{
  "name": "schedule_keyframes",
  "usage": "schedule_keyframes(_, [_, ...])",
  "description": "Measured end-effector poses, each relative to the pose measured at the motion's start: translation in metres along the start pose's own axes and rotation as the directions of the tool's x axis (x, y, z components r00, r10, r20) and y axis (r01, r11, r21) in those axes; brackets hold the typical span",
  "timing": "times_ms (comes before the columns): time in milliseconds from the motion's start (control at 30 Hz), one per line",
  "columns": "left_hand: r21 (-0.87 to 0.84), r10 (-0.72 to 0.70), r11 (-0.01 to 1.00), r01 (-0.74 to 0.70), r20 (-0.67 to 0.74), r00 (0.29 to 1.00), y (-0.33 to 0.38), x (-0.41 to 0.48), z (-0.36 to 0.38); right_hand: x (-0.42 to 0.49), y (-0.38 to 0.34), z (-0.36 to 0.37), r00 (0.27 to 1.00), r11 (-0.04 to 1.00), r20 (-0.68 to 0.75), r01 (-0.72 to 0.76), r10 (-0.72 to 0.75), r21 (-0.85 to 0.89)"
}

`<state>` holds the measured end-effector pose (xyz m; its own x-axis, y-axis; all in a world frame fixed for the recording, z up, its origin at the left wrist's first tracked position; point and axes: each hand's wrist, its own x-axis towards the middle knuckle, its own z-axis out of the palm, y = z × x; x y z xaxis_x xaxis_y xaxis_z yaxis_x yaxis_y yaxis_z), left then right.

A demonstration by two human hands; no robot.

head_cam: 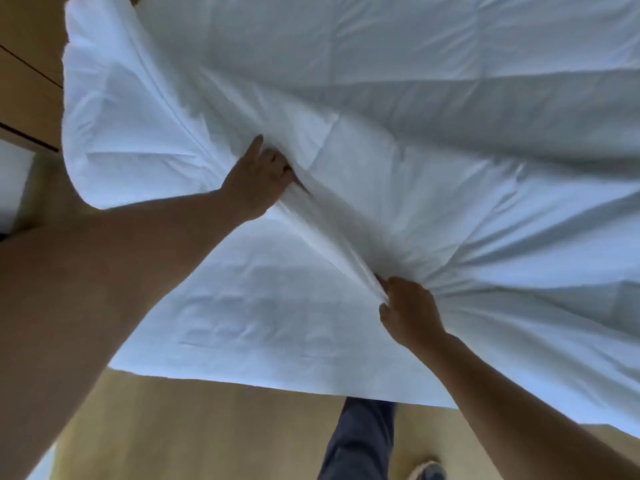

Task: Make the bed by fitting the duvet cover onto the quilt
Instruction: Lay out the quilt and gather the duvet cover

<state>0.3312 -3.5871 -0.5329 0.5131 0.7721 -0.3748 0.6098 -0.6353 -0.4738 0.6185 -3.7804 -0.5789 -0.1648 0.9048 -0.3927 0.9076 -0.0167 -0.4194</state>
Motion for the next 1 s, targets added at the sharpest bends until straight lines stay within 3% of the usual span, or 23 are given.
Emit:
schedule_keyframes(133, [0.127,-0.019,0.992,0.003,0.128,0.992,-0.068,-0.032,0.024,-0.057,-0.001,0.024,0.957,0.98,0.255,-0.092,0.136,-0.178])
schedule_keyframes(233, [-0.049,0.011,0.999,0.001,0.244,0.97,-0.062,-0.077,0.038,-0.061,-0.019,0.026,0.906,0.916,0.351,-0.087,0.236,-0.391])
schedule_keyframes(367, [-0.336,0.004,0.936,0.104,0.306,0.952,-0.02,-0.166,0.049,-0.055,-0.099,0.039,0.964,0.86,0.11,-0.16,0.242,-0.485])
schedule_keyframes(433, [-0.532,0.006,0.819,0.216,0.385,0.923,0.017,-0.219,0.052,-0.054,-0.171,0.06,0.995,0.924,0.021,-0.084,0.099,-0.372])
schedule_keyframes(500, [-0.627,0.098,0.752,0.205,0.413,0.905,0.063,-0.274,0.047,-0.057,-0.243,0.094,0.998,0.947,-0.038,0.028,-0.042,-0.321])
schedule_keyframes(567, [-0.538,0.144,0.839,0.083,0.366,0.919,0.076,-0.309,0.051,-0.059,-0.289,0.12,0.995,0.948,-0.061,0.052,-0.074,-0.314])
schedule_keyframes(633, [-0.218,0.14,0.973,-0.07,0.323,0.936,0.036,-0.314,0.067,-0.071,-0.299,0.14,0.997,0.919,0.082,0.029,0.004,-0.394])
schedule_keyframes(700, [0.059,0.133,0.984,-0.167,0.379,0.916,-0.03,-0.312,0.093,-0.092,-0.289,0.157,0.966,0.881,0.233,0.009,0.115,-0.472])
schedule_keyframes(767, [0.163,0.076,0.97,-0.18,0.5,0.863,-0.091,-0.316,0.134,-0.124,-0.277,0.172,0.913,0.857,0.323,-0.052,0.248,-0.512])
schedule_keyframes(833, [0.061,0.074,0.987,-0.146,0.638,0.766,-0.125,-0.331,0.181,-0.159,-0.273,0.184,0.825,0.817,0.388,-0.144,0.41,-0.558])
schedule_keyframes(900, [-0.227,0.172,0.974,0.006,0.753,0.635,-0.129,-0.361,0.233,-0.184,-0.277,0.198,0.716,0.764,0.448,-0.182,0.535,-0.619])
schedule_keyframes(1000, [-0.6,0.4,0.743,0.296,0.753,0.523,-0.099,-0.421,0.292,-0.175,-0.317,0.209,0.596,0.771,0.528,-0.273,0.605,-0.575])
